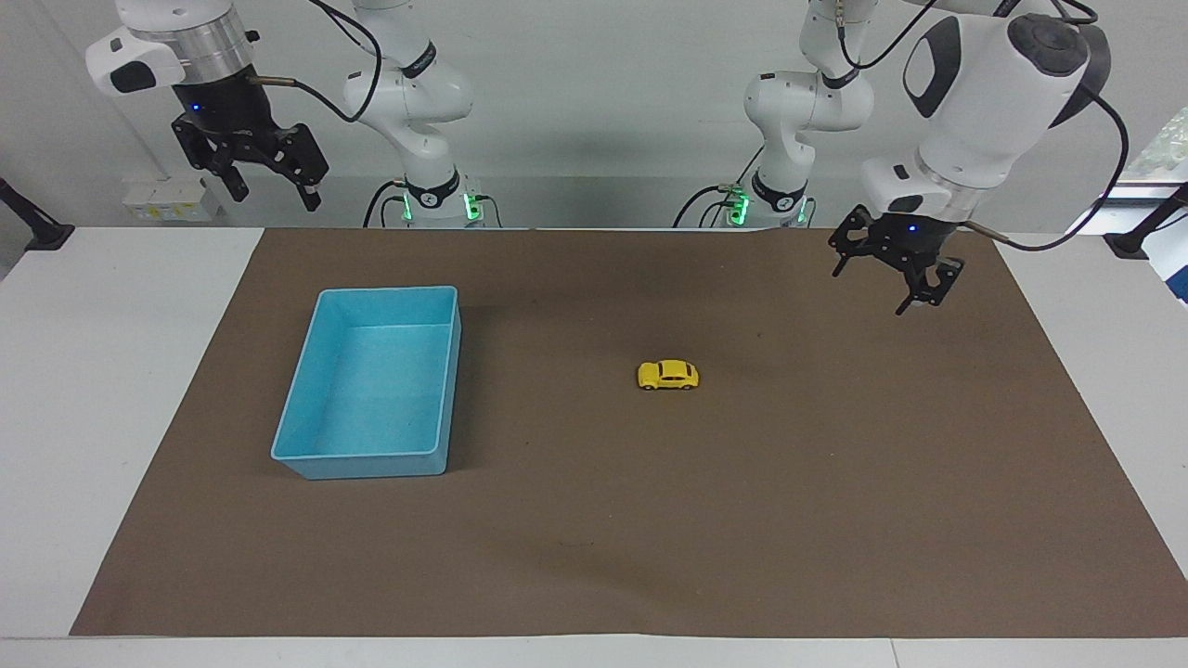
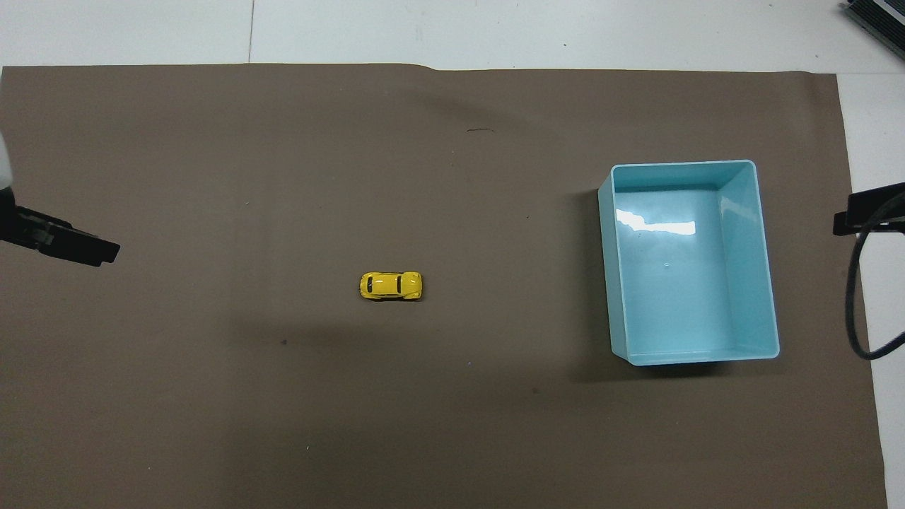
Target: Wind up and store yellow beetle car
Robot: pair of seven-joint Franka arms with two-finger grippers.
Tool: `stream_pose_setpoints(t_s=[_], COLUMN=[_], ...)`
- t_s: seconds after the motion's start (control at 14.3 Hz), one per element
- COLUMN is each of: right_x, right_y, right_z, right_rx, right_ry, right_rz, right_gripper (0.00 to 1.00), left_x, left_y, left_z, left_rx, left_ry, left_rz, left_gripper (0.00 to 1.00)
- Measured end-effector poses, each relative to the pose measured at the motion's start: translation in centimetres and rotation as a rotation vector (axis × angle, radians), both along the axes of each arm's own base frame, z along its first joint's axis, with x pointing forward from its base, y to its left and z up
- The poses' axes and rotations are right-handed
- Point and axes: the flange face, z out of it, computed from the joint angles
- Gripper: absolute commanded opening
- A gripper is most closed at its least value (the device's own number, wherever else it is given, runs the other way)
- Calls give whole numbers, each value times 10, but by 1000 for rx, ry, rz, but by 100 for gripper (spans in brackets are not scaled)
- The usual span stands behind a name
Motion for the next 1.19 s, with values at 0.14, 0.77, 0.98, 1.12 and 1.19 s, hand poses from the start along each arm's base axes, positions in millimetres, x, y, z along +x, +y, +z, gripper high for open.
stream_pose_setpoints(t_s=[0.14,0.77,0.98,1.12,1.19], right_x=[0,0,0,0,0], right_y=[0,0,0,0,0], right_z=[0,0,0,0,0], right_rx=[0,0,0,0,0], right_ry=[0,0,0,0,0], right_rz=[-1,-1,-1,-1,-1], right_gripper=[100,100,100,100,100], left_x=[0,2,-14,-27,-31], left_y=[-26,-127,-161,-169,-171], left_z=[-12,-148,-191,-213,-220], left_rx=[-2,-49,-44,-36,-27], left_ry=[-9,-15,-18,-27,-29], left_rz=[-111,-430,-483,-510,-527], left_gripper=[100,100,100,100,100])
